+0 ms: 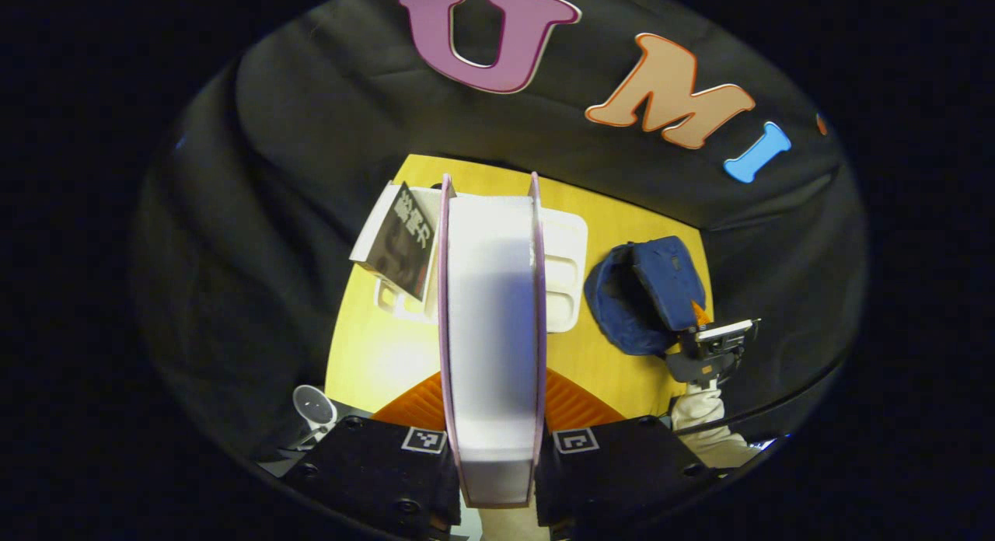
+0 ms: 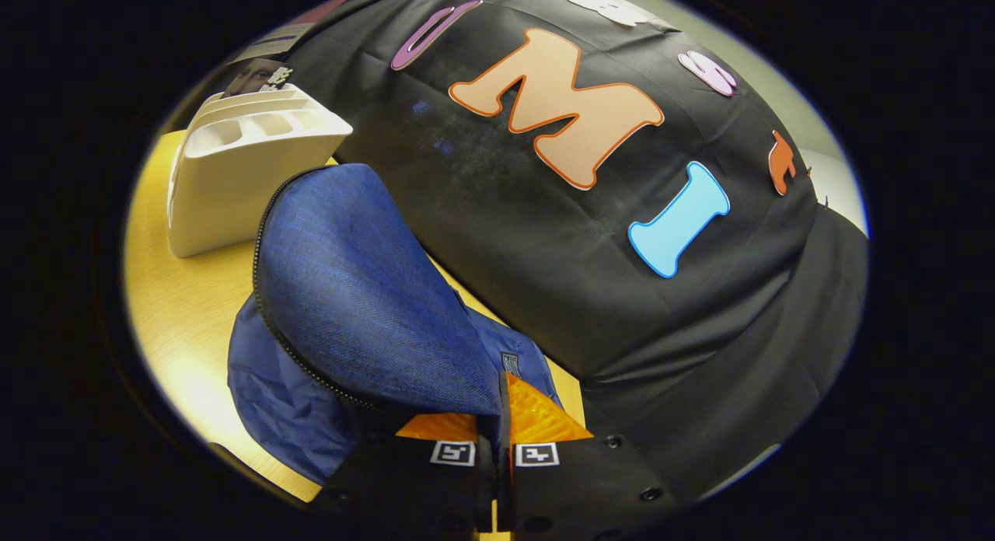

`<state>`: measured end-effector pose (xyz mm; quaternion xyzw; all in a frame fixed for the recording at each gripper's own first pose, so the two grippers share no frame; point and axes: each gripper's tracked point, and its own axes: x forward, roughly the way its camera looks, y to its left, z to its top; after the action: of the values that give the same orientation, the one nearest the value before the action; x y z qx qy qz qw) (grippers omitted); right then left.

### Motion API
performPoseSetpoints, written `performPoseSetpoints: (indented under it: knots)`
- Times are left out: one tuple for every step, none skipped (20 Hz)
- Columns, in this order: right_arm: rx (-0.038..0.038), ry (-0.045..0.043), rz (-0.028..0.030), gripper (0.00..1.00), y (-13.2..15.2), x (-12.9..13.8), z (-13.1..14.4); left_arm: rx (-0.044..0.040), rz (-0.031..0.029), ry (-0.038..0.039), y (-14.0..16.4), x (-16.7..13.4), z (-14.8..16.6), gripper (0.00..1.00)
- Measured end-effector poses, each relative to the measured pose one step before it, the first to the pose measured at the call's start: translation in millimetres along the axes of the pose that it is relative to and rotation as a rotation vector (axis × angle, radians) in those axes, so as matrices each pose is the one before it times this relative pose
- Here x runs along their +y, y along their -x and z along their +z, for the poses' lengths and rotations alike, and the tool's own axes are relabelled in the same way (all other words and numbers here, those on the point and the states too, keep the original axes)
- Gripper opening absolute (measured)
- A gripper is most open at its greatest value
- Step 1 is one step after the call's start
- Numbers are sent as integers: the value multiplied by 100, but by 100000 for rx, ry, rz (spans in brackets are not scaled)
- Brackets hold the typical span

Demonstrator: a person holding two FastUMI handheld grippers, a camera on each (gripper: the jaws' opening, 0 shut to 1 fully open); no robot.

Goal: Open the schoolbag, grab two books from the bookshelf and put them into the schoolbag.

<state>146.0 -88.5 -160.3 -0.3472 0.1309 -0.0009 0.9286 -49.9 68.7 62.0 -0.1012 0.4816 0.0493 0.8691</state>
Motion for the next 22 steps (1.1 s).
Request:
performPoseSetpoints:
  knots:
    - [124,-561,-38,5,-58,-92,-98,-1346,-4571,-91,-545,-1375,50,35]
    - [-59,-599,-15,7,42,-44,107,-185,-4589,52,-486,-1711,-55,35]
    - [-97,-424,33,7,6,-78,39,-421,-4681,803,-776,-1528,30,36]
    - [-6,-456,109,7,-16,12,33,288,-4491,1021,-993,-1416,-48,33]
    - [-29,-610,51,7,-38,-73,-47,247,-3891,1185,-1017,-1075,-115,33]
    - [3,-685,-115,7,10,-140,47,400,-3055,203,-1369,-408,-364,35]
    - [4,-466,-309,7,9,-154,-37,162,-2164,645,-1106,-437,-263,35]
    - [-71,-440,-410,7,54,-104,49,471,-2264,-185,-1298,-229,-209,35]
    - [-20,-532,-367,7,73,-47,72,-198,-1526,347,-912,-320,-107,35]
    - [237,-887,-86,5,12,4,34,-598,-1994,663,-1320,-476,-76,35]
    - [374,-1268,140,7,-34,-9,-65,-473,-2148,1323,-1247,-411,-76,35]
    - [277,-1413,129,6,-19,-70,-72,-607,-2433,1402,-1470,-186,-207,35]
    - [264,-1230,132,5,-17,-49,5,90,-2777,1156,-1490,-398,-379,35]
    - [226,-871,85,5,-32,-106,66,-101,-2802,2032,-1614,-153,-392,34]
    - [44,-923,152,5,-1,-60,-24,410,-2292,2519,-1576,-112,-361,34]
    - [57,-722,36,5,29,-126,44,490,-1903,2268,-1674,18,-666,34]
    - [-44,-781,61,5,14,-19,-44,-203,-1175,1574,-1472,101,-451,35]
    - [-22,-745,38,5,40,-77,60,-718,-965,814,-1615,339,-285,35]
    - [158,-835,271,6,54,-78,0,-848,-1038,879,-1303,180,-274,34]
    - [228,-1106,336,7,-27,-7,-10,-404,-1732,1102,-1374,-167,-230,34]
    - [76,-1204,319,7,27,4,-52,-16,-2113,904,-1147,-226,-282,34]
    - [109,-925,261,7,38,-12,28,-141,-1978,-9,-1040,-205,-199,34]
